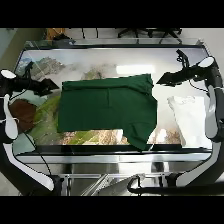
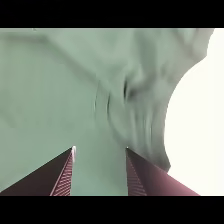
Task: Fold the shirts.
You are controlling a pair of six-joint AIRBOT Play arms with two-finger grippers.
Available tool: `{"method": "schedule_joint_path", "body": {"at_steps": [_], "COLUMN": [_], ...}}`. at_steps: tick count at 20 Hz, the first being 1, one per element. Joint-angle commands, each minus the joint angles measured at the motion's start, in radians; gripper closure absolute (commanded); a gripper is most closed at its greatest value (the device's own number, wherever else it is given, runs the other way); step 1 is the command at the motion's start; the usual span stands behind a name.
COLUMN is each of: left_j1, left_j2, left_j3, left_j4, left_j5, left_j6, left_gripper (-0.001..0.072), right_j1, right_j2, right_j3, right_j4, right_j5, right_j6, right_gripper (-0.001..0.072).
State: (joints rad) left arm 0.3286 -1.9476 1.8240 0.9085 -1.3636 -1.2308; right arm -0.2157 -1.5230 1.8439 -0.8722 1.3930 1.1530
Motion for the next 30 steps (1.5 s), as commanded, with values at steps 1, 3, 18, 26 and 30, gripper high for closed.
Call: {"method": "schedule_joint_path", "body": {"at_steps": [1, 3, 18, 26, 30], "left_j1": [0.062, 0.09, -0.034, -0.033, -0.03], "left_j2": [0.147, 0.211, 0.279, 0.279, 0.279], "left_j3": [-0.341, -0.535, -0.704, -0.697, -0.698], "left_j4": [0.043, 0.061, 0.061, 0.067, 0.068], "left_j5": [-0.043, 0.005, 0.135, 0.124, 0.117], "left_j6": [-0.003, 0.032, 0.064, 0.063, 0.064], "left_gripper": [0.0034, 0.0034, 0.0605, 0.069, 0.069], "right_j1": [-0.06, -0.106, -0.049, 0.004, 0.018], "right_j2": [0.15, 0.243, 0.52, 0.401, 0.412], "right_j3": [-0.219, -0.386, -1.184, -1.183, -1.209], "right_j4": [-0.01, -0.011, 0.04, 0.229, 0.223], "right_j5": [0.092, 0.089, -0.326, -0.37, -0.252], "right_j6": [0.005, -0.005, -0.005, -0.118, -0.101], "right_gripper": [0.0351, 0.035, 0.0324, 0.0326, 0.0332]}}
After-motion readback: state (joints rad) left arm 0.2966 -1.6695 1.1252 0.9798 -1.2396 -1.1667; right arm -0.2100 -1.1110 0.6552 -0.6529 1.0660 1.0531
